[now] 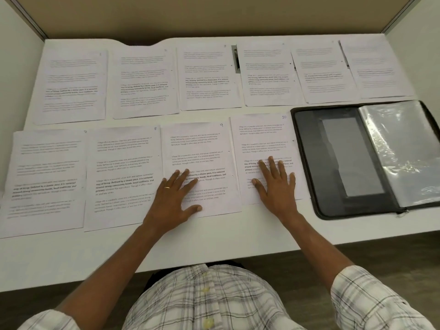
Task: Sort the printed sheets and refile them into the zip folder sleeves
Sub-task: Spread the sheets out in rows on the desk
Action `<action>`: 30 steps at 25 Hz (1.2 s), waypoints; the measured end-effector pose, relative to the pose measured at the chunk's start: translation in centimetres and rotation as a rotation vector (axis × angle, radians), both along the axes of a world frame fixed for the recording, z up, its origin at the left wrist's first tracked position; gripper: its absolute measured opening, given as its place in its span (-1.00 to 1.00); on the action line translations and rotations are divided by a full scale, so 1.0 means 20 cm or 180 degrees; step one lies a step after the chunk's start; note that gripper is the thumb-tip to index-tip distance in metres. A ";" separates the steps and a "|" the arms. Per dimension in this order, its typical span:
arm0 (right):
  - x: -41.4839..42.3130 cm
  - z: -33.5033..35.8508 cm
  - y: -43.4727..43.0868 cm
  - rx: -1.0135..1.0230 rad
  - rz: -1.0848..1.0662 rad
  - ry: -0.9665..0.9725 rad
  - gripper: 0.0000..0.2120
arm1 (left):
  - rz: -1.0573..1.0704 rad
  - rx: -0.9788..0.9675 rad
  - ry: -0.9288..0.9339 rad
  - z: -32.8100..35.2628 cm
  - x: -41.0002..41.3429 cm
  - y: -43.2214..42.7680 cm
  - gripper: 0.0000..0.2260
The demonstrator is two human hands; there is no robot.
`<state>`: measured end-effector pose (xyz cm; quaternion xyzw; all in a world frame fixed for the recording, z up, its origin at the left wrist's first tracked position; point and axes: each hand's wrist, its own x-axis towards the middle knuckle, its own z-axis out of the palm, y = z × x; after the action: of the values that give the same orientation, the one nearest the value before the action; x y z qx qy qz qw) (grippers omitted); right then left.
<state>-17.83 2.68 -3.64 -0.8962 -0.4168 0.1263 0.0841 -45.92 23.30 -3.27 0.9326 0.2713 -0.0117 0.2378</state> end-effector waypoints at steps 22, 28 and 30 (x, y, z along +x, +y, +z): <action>-0.02 0.03 0.00 0.0100 0.0130 -0.0146 -0.35 | 0.0467 0.0108 -0.0340 0.07 -0.01 0.01 -0.33; -0.36 0.10 0.15 0.0399 0.1197 -0.0381 -0.37 | 0.1464 0.0405 0.0144 0.04 -0.32 0.08 -0.46; -0.46 0.06 0.18 0.0257 0.1412 -0.0408 -0.37 | 0.1516 0.0361 0.0317 0.03 -0.38 0.10 -0.50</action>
<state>-27.10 6.34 -2.45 -0.7848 -0.6127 0.0677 0.0634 -53.51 25.22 -2.67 0.8525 0.4950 0.0139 0.1674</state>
